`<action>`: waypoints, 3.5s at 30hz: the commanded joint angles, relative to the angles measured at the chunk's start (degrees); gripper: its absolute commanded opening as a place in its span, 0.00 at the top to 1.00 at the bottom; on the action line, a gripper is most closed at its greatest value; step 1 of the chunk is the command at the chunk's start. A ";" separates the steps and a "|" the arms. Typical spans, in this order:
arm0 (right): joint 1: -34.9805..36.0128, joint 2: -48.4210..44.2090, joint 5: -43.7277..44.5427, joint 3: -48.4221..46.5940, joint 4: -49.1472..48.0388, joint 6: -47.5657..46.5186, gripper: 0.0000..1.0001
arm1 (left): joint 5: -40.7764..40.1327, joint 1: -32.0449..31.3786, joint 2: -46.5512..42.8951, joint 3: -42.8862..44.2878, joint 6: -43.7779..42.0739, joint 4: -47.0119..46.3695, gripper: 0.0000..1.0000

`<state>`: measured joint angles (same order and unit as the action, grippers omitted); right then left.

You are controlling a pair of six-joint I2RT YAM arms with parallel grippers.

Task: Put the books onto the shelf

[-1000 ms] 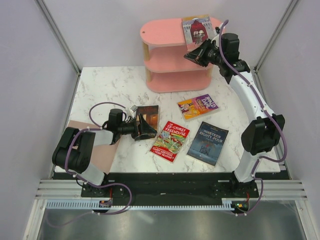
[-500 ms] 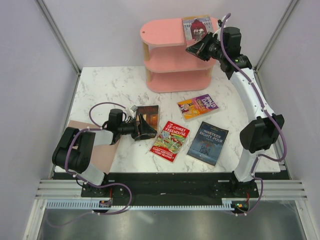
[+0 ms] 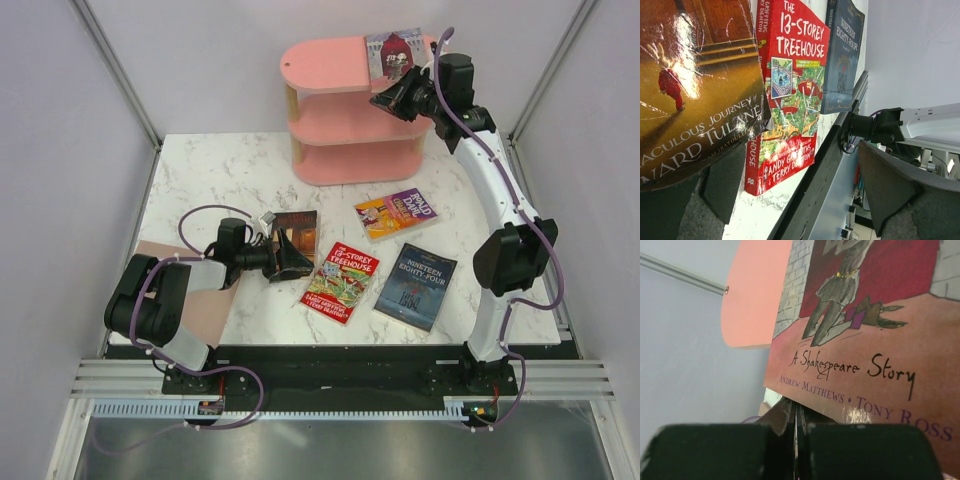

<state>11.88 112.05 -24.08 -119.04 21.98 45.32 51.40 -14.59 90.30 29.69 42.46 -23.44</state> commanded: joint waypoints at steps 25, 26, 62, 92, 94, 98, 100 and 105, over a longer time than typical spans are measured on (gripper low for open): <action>-3.44 -3.94 0.26 -2.26 3.51 -2.60 1.00 | 1.43 0.00 -1.18 0.19 -2.91 0.50 0.00; -3.35 -4.81 0.26 -1.11 3.69 -3.30 1.00 | 1.43 0.00 -1.53 0.10 -2.99 0.59 0.00; 19.76 -18.01 4.21 76.59 -25.48 12.50 0.38 | -12.20 -13.53 10.07 19.96 -10.29 28.63 0.01; 16.96 -36.98 -5.01 83.01 -49.22 11.71 1.00 | -20.37 -14.50 -3.72 17.60 -12.23 25.65 0.00; 16.42 -38.04 -7.56 82.75 -51.41 12.86 1.00 | -18.53 -14.50 -5.13 17.24 -11.00 23.71 0.00; 15.72 -39.01 -11.07 82.04 -54.93 14.62 1.00 | -13.96 -14.50 -7.50 14.97 -7.14 13.46 0.05; 15.63 -38.40 -12.65 81.87 -55.99 15.06 1.00 | -10.02 -14.50 -8.64 13.64 -4.94 7.74 0.14; 15.72 -35.15 -13.63 82.83 -56.97 16.03 0.89 | -4.55 -14.59 -8.56 13.11 1.92 -3.01 0.98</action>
<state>26.24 75.96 -31.46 -33.69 -25.58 57.95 39.48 -27.33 82.37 42.68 39.16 -13.93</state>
